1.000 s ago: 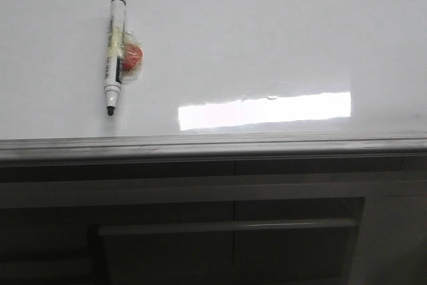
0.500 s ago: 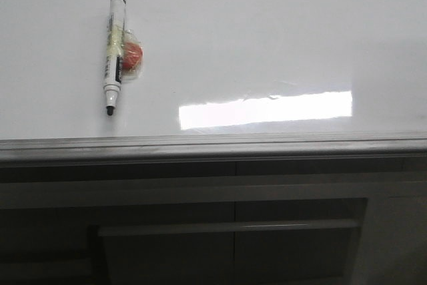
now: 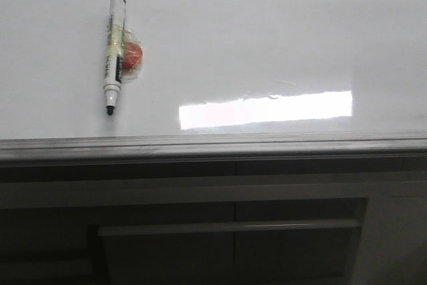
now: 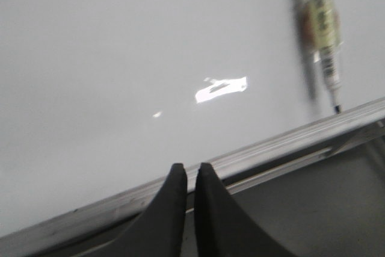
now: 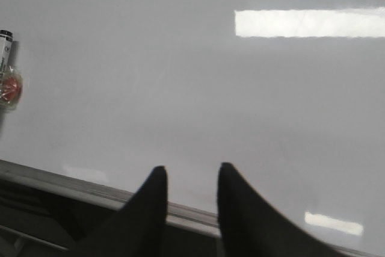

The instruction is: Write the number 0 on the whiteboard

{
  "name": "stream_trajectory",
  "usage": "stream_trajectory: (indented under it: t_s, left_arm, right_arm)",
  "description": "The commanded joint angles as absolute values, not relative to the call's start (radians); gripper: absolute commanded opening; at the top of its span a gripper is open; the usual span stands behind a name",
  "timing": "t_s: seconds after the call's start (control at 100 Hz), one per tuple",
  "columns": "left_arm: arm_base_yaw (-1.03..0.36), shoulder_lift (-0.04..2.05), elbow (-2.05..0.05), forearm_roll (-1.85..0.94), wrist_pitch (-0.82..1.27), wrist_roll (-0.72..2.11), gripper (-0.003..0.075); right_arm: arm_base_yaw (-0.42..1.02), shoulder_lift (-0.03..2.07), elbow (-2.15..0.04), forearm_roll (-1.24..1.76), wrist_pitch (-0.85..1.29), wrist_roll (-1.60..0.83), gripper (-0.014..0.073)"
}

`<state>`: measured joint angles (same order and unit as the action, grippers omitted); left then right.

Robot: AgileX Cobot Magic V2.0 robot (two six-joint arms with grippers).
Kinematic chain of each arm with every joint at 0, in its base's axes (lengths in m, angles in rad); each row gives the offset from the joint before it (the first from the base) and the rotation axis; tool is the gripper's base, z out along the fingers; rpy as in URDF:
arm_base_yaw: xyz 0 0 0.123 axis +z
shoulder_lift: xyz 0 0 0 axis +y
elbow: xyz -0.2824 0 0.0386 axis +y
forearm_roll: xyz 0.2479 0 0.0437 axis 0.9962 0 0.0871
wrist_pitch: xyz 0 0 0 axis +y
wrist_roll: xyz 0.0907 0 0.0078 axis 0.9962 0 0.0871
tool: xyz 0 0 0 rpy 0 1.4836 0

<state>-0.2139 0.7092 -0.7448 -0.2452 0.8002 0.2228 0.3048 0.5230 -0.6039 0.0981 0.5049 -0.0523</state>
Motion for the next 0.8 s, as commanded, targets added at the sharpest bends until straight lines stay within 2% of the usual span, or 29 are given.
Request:
stream_trajectory:
  t_s: [0.0,0.04,0.11,0.17,0.32,0.53,0.66,0.73,0.79]
  left_arm:
    - [-0.279,0.727,-0.807,-0.296,0.744,0.226,0.0139]
    - [-0.305,0.739,-0.815,-0.299,0.744,0.224,0.0202]
    - [-0.355,0.762,-0.827,-0.299,0.742,0.222,0.0277]
    - [-0.397,0.792,-0.835,-0.297,0.738,0.205,0.027]
    - [-0.497,0.887,-0.869,-0.161,0.745,0.057,0.0188]
    - [-0.731,1.02,-0.952,0.185,0.792,-0.181,0.0188]
    - [-0.901,1.101,-0.999,0.467,0.875,-0.443,0.0195]
    - [-0.951,1.122,-1.006,0.511,0.846,-0.628,0.0219]
    - [-0.965,1.13,-1.006,0.501,0.791,-0.71,0.0272]
  right_arm:
    - [0.296,0.536,-0.642,0.109,0.462,-0.064,0.0416]
    - [0.296,0.536,-0.642,0.111,0.48,-0.064,0.0475]
    - [0.296,0.536,-0.642,0.111,0.497,-0.064,0.0484]
    - [0.296,0.536,-0.642,0.111,0.498,-0.064,0.0484]
    - [0.296,0.538,-0.642,0.111,0.491,-0.064,0.0484]
    - [0.296,0.538,-0.639,0.111,0.493,-0.064,0.0484]
    - [0.296,0.538,-0.639,0.111,0.495,-0.064,0.0484]
    - [0.296,0.538,-0.639,0.111,0.495,-0.064,0.0484]
    - [0.296,0.538,-0.639,0.111,0.495,-0.064,0.0484]
